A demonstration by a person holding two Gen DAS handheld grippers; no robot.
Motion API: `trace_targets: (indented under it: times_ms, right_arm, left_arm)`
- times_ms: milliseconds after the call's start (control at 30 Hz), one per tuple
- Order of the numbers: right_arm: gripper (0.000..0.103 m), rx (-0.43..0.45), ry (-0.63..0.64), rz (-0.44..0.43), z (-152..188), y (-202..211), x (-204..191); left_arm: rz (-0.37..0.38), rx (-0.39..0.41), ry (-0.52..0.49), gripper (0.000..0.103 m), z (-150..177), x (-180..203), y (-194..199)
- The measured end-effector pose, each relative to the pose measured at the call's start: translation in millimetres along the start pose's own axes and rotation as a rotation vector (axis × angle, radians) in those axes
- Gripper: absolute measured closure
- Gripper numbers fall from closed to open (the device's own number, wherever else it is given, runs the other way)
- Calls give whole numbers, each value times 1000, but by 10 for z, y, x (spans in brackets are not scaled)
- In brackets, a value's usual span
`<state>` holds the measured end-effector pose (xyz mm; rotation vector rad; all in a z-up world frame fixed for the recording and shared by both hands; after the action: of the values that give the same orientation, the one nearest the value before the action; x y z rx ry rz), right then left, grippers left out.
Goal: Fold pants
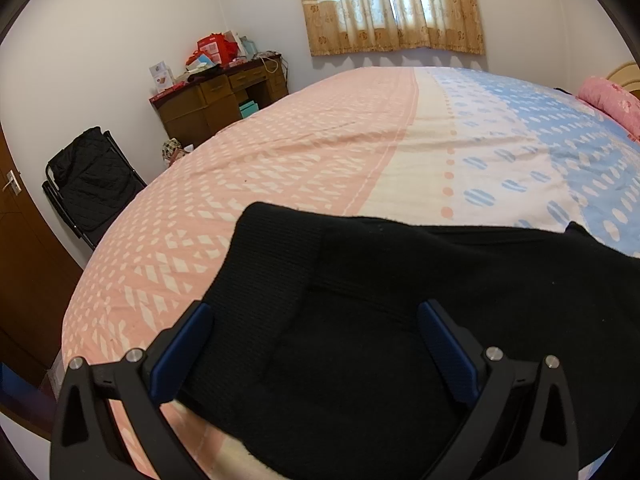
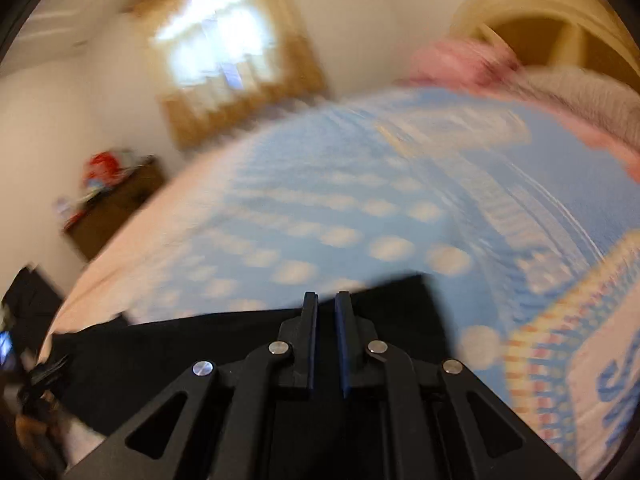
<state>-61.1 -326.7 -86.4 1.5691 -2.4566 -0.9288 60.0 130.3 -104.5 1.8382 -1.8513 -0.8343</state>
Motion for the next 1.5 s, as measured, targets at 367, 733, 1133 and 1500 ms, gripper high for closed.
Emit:
trace_targets:
  times_ms: [367, 733, 1133, 1500]
  right_arm:
    - [93, -214, 216, -218, 784, -421, -1314]
    - [93, -105, 218, -342, 535, 84, -1542]
    - [93, -185, 284, -452, 786, 74, -1922]
    - [93, -190, 251, -435, 750, 86, -1829]
  left_arm:
    - [5, -3, 3, 0, -1, 7, -5]
    - [68, 50, 151, 0, 114, -492, 423]
    - [244, -32, 440, 29, 306, -864, 239]
    - [295, -35, 568, 37, 329, -665, 251]
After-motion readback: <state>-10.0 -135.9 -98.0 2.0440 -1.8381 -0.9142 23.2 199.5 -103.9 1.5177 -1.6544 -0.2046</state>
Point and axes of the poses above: each gripper's, at about its wrist camera, not at the fingertips, and y roughly against the way its jaws point, x to its right, z to its underside, the point moved 3 cm from there along -y, roughly the way its jaws point, and after that the axes turned 5 degrees about z, right-handed, at the moved point
